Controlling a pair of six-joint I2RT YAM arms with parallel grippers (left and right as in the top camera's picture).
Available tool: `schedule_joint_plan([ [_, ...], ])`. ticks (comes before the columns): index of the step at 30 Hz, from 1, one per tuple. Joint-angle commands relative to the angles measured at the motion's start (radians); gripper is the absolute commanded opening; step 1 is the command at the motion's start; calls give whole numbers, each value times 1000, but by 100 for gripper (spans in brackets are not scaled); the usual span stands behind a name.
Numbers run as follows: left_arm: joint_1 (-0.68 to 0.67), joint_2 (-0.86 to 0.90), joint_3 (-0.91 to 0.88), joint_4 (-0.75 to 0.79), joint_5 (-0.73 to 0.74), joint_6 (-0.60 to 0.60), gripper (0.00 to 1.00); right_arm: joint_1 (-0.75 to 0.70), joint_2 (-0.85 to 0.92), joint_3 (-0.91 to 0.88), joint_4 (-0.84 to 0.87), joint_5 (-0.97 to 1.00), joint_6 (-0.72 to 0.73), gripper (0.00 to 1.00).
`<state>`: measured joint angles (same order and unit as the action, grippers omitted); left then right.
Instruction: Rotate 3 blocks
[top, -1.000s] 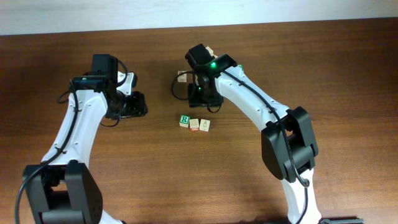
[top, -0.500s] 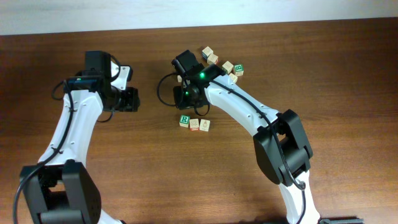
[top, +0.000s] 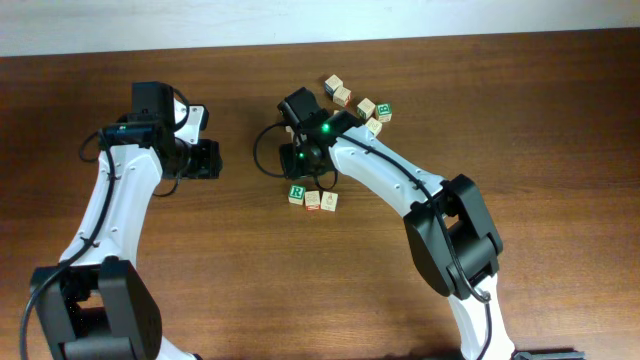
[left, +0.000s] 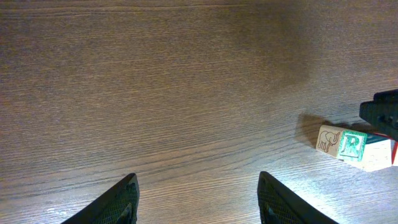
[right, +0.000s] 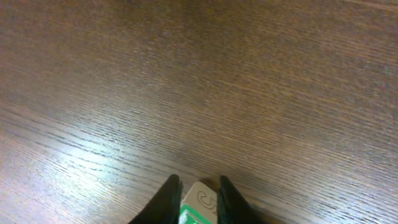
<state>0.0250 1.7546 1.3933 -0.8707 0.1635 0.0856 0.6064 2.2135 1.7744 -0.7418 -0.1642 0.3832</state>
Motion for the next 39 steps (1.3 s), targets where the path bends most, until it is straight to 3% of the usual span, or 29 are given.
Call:
schedule_joint_plan([
  [1,4,5,14,2,-3,-13,59,25,46,-12,-2,-10,-35,15],
  [10,4,5,14,2,-3,-13,60,29,50,-13,-40,-28,-35,5],
  [29,4,5,14,-6,5,-14,60,14,33,5,-73,-61,0,5],
  [39,2,5,14,-5,16,-18,60,-28,15,92,-198,27,60,5],
])
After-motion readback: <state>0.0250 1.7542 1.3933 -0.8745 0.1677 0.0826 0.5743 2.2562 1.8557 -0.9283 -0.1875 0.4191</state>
